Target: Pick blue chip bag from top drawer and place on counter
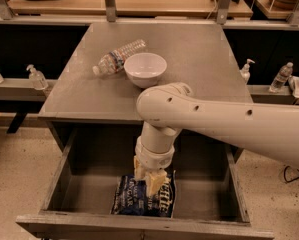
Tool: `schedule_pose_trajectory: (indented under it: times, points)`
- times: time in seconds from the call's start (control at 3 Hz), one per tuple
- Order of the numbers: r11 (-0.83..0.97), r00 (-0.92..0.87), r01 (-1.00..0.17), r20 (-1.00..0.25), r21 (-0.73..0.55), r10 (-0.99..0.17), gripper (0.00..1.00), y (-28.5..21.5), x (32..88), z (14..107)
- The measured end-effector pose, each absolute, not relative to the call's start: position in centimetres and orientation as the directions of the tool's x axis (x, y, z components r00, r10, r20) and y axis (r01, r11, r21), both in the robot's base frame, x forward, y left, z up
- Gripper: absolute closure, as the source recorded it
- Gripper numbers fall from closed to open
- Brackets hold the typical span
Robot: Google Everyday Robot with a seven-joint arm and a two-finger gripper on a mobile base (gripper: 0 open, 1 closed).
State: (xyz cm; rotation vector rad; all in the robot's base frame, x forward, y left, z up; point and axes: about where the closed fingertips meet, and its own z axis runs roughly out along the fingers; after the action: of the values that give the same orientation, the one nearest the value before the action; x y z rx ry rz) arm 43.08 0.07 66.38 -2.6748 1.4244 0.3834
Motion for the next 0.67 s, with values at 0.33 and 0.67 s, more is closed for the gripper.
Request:
schedule_pose_trajectory:
  times: [0.33, 0.67]
  points:
    - [-0.594, 0.56, -0.803, -0.286, 0.041, -0.777, 0.45, 0.75, 42.75, 65.87]
    - [-0.609, 0.573, -0.792, -0.29, 0.042, -0.766, 0.41, 1.02, 42.59, 65.65]
